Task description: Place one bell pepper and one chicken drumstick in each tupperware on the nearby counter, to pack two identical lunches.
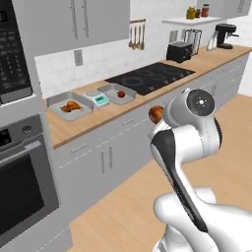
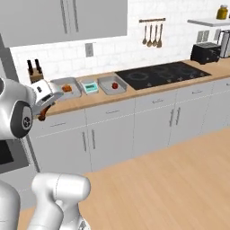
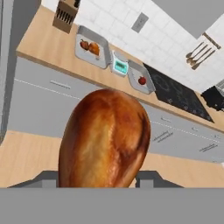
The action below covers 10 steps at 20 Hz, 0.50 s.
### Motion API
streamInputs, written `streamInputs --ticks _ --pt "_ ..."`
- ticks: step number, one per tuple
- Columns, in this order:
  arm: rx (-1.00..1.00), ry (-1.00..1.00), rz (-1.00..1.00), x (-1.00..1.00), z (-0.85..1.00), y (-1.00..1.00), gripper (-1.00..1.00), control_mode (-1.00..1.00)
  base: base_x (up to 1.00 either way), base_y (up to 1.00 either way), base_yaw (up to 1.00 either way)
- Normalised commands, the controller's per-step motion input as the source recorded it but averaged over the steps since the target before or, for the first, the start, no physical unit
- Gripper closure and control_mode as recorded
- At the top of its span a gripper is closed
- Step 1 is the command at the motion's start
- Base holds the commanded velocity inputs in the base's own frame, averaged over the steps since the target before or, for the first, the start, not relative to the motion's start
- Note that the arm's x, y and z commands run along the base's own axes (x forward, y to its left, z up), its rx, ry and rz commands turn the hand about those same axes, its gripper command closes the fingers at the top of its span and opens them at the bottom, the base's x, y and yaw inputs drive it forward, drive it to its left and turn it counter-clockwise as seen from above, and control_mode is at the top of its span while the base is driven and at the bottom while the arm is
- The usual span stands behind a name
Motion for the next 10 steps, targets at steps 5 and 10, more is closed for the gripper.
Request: streamInputs --ticks 5,10 --pt "0.00 0.00 0.00 0.00 0.00 0.00 1.00 1.00 1.00 -0.67 -0.01" --pt "0.00 0.00 0.00 0.00 0.00 0.00 1.00 1.00 1.00 -0.32 0.00"
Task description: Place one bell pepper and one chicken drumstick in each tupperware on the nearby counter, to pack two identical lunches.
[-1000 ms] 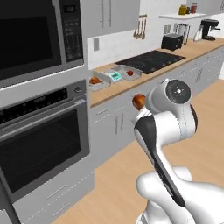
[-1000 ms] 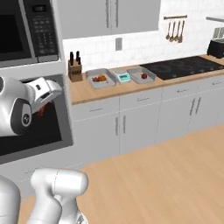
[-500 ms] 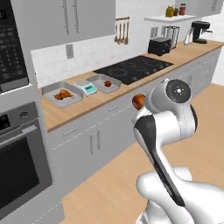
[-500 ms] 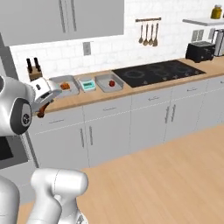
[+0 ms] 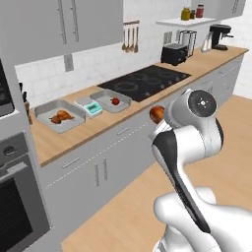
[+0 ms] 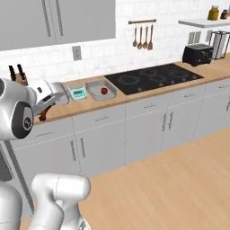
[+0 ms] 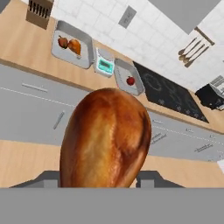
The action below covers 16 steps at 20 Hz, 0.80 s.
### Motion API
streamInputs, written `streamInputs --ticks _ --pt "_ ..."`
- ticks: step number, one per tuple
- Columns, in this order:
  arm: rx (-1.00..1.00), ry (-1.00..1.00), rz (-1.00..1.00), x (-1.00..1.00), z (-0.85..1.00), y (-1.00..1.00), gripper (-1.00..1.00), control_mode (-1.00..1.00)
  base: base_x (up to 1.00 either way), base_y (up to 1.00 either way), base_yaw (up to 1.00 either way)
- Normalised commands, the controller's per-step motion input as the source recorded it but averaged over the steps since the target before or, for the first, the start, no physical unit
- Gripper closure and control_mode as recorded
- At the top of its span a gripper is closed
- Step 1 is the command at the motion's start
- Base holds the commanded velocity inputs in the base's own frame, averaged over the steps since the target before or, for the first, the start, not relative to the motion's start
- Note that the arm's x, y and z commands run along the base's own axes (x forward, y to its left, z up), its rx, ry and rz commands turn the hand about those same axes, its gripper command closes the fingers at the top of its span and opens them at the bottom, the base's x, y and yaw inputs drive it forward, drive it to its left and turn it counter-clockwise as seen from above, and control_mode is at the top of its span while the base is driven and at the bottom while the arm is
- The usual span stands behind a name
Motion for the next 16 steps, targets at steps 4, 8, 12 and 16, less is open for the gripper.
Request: streamInputs --ticks 4,8,12,16 --pt "0.00 0.00 0.00 0.00 0.00 0.00 1.00 1.00 1.00 0.00 0.00" --pt "0.00 0.00 0.00 0.00 0.00 0.00 1.00 1.00 1.00 -0.38 0.04" --pt "0.00 0.00 0.00 0.00 0.00 0.00 1.00 1.00 0.99 -0.66 0.34" --pt "0.00 0.00 0.00 0.00 0.00 0.00 1.00 1.00 1.00 -0.50 0.44"
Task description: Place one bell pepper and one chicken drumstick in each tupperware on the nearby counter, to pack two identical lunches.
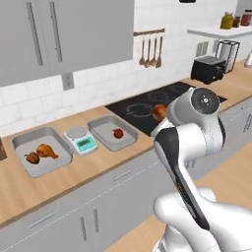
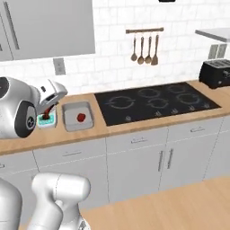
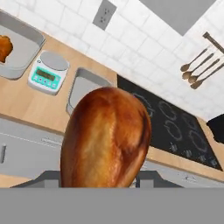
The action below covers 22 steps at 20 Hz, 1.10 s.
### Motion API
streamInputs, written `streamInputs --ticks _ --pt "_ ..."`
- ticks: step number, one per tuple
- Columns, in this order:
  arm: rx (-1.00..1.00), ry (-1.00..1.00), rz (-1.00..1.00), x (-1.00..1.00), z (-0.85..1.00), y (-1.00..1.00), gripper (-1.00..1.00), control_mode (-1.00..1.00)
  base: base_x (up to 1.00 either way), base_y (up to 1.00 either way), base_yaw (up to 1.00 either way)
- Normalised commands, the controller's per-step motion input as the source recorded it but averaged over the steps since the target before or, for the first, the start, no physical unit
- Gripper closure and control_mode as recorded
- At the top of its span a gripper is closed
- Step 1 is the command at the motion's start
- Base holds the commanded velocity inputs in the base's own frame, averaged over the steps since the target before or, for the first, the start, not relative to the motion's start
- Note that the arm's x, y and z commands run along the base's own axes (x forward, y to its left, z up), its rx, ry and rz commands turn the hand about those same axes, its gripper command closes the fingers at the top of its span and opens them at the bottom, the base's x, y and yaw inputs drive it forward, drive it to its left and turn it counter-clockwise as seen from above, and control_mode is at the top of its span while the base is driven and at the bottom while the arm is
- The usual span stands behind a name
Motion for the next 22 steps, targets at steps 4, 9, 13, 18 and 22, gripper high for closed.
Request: streamInputs --ticks 4,9,13,18,22 --pt "0.00 0.00 0.00 0.00 0.00 0.00 1.00 1.00 1.00 -0.41 0.43" --pt "0.01 0.00 0.10 0.40 -0.32 0.18 1.00 -1.00 0.60 0.05 0.20" --pt "-0.01 0.19 0.06 1.00 -1.00 0.50 1.00 -1.00 0.00 0.00 0.00" --pt "-0.17 0.32 -0.03 1.00 -1.00 0.71 1.00 -1.00 0.00 0.00 0.00" --pt "-0.05 0.17 -0.07 1.00 -0.90 0.40 1.00 -1.00 0.00 0.00 0.00"
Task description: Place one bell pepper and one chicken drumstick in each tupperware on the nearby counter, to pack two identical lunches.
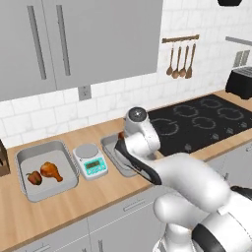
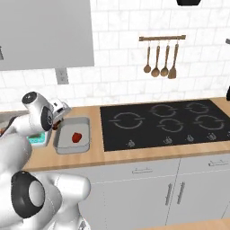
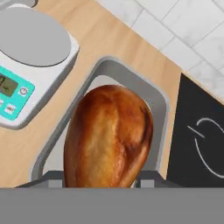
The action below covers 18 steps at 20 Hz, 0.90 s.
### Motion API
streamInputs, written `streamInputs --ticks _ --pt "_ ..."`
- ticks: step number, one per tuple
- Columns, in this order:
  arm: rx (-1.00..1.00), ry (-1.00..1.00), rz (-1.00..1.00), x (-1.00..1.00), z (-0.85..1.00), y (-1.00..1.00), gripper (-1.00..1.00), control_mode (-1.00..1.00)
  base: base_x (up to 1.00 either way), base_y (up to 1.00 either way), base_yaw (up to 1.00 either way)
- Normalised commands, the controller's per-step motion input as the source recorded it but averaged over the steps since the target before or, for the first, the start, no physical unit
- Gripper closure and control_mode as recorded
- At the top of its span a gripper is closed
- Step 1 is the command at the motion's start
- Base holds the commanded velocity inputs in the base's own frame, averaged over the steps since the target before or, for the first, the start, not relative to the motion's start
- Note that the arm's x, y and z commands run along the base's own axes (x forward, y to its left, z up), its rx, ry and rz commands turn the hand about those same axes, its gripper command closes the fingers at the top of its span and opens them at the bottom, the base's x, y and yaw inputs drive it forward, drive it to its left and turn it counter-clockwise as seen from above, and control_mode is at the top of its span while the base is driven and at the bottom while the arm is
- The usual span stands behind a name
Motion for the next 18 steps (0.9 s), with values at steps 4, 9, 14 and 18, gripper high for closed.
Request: streamInputs --ticks 4,9,14,18 --pt "0.19 0.12 0.00 0.66 -0.77 -0.37 1.00 -1.00 0.00 0.00 0.00" --pt "0.17 0.00 0.00 0.25 -0.35 -0.06 1.00 -1.00 0.00 0.00 0.00" --pt "-0.03 -0.01 0.00 0.26 -0.57 0.39 1.00 -1.00 0.00 0.00 0.00" --pt "0.00 0.00 0.00 0.45 -0.39 0.19 -1.00 -1.00 0.00 0.00 0.00"
